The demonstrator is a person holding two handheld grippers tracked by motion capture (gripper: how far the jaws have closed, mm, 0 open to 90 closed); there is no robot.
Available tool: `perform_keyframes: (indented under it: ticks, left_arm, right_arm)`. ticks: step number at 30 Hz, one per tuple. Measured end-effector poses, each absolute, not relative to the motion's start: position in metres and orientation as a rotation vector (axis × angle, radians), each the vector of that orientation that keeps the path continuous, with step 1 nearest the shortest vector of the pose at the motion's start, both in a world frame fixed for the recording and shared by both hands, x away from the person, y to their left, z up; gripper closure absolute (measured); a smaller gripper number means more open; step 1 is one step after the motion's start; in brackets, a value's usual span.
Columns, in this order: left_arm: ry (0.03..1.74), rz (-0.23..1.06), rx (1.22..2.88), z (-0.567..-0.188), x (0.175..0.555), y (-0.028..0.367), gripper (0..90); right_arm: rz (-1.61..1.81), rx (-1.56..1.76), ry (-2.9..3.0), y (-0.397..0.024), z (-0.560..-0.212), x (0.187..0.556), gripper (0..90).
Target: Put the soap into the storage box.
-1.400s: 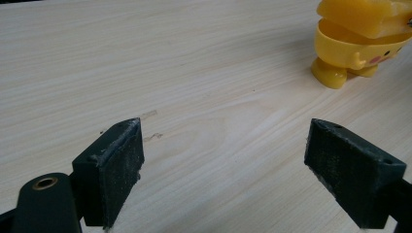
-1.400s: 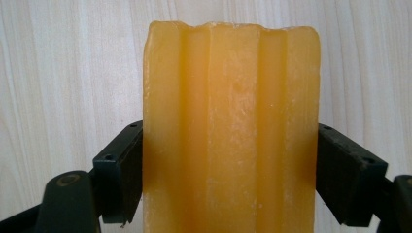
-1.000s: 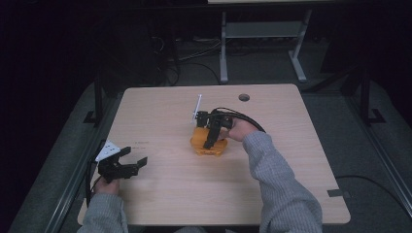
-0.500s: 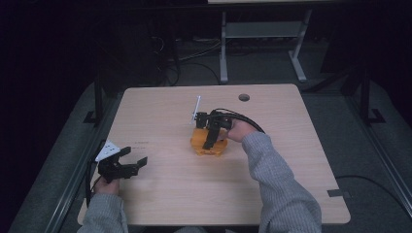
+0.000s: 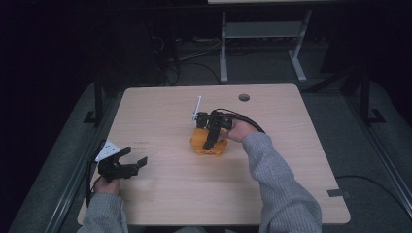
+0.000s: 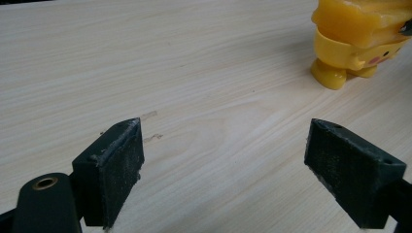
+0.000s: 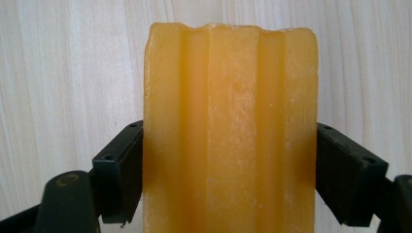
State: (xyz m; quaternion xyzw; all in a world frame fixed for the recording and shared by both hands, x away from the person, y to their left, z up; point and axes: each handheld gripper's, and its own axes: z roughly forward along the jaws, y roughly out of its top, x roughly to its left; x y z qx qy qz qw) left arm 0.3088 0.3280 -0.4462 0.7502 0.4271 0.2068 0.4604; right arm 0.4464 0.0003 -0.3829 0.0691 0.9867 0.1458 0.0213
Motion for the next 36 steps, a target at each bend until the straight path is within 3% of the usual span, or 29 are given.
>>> perform_keyframes:
  ticks: [36]
  left_arm:
    - [1.051,0.508,1.846,-0.4466,0.3093,0.3275,13.8]
  right_arm:
    - [0.474,0.285,3.041,-0.0022,-0.3825,0.4434,18.8]
